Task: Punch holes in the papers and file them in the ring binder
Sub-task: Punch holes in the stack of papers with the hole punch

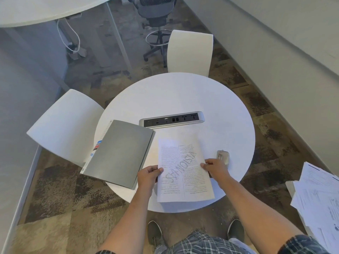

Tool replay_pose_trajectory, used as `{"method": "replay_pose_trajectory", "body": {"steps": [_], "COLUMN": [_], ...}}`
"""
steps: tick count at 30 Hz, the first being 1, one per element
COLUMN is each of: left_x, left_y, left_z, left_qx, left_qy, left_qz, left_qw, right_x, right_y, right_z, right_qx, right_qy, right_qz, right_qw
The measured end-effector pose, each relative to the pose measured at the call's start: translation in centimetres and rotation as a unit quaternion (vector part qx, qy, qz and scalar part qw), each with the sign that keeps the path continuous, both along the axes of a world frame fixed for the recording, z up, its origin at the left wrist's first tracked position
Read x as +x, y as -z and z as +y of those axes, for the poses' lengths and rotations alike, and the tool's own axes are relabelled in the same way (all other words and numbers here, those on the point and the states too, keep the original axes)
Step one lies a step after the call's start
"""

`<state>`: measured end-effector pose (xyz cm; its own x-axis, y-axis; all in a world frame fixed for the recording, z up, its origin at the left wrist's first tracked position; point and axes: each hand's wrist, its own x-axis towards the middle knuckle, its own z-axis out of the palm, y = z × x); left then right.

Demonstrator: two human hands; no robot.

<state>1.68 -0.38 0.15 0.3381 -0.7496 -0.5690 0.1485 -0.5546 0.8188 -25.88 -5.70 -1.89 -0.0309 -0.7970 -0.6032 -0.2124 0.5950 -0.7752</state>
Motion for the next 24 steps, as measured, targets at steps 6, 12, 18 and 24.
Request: {"method": "replay_pose_trajectory", "body": {"steps": [6,12,18,24], "left_x": [0.4,-0.3,-1.1,-0.3], "left_y": [1.9,2.7,2.9,2.7], "left_z": [1.2,1.3,0.8,-0.5], "left_qx": [0.063,0.090,0.081,0.080], "left_qy": [-0.006,0.039,0.101,0.098], "left_qz": [-0.058,-0.103,-0.149,-0.183], "left_qw": [0.996,0.990,0.980,0.975], "right_x": [-0.1,-0.3,-0.7,-1.8], "right_y": [1.2,1.1,1.6,0.8], "right_z": [0.4,0.5,0.6,0.0], "right_qx": [-0.004,0.015,0.006,-0.035], "right_qy": [-0.040,-0.011,-0.048,-0.047], "right_qz": [0.067,0.067,0.093,0.137], "right_qw": [0.997,0.998,0.994,0.989]}}
